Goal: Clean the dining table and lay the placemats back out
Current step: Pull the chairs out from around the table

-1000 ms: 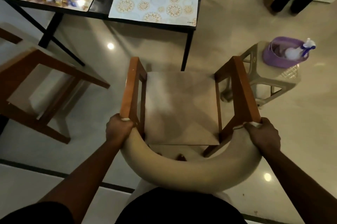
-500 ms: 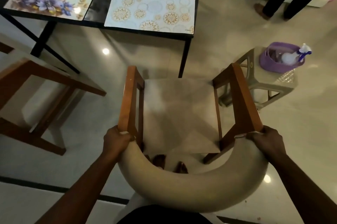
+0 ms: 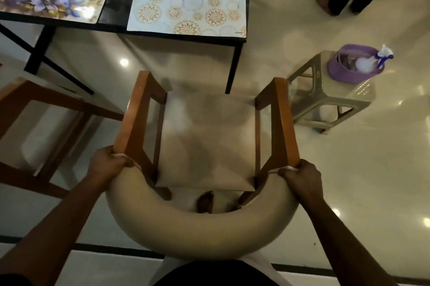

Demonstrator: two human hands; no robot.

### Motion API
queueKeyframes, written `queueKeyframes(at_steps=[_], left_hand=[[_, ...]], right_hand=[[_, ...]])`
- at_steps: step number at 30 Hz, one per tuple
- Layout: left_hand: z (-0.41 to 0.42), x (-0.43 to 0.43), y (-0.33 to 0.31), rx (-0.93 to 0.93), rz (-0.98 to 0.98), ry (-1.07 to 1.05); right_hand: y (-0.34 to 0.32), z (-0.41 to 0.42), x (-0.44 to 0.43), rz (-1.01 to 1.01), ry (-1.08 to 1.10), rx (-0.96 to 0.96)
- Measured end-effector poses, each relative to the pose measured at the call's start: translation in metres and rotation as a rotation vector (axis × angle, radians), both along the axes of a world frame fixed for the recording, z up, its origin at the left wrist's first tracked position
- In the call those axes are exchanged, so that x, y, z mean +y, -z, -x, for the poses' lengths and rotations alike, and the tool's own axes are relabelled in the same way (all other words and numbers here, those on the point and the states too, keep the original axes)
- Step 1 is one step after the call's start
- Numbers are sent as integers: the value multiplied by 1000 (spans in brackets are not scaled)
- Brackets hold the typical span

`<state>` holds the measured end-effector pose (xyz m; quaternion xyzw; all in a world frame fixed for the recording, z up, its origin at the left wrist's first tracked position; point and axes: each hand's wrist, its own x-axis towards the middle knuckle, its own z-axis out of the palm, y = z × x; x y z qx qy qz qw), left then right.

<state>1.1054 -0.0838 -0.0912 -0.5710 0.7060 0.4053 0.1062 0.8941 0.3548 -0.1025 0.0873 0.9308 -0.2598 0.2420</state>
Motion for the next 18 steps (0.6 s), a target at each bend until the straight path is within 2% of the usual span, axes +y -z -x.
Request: queueKeyframes(at_steps=[13, 18], left_hand=[[-10, -100, -6, -33, -35, -17], [-8, -114, -15, -9, -15, -23]], right_hand=[[1, -30, -83, 47, -33, -14], [-2, -32, -107, 41, -58, 6]])
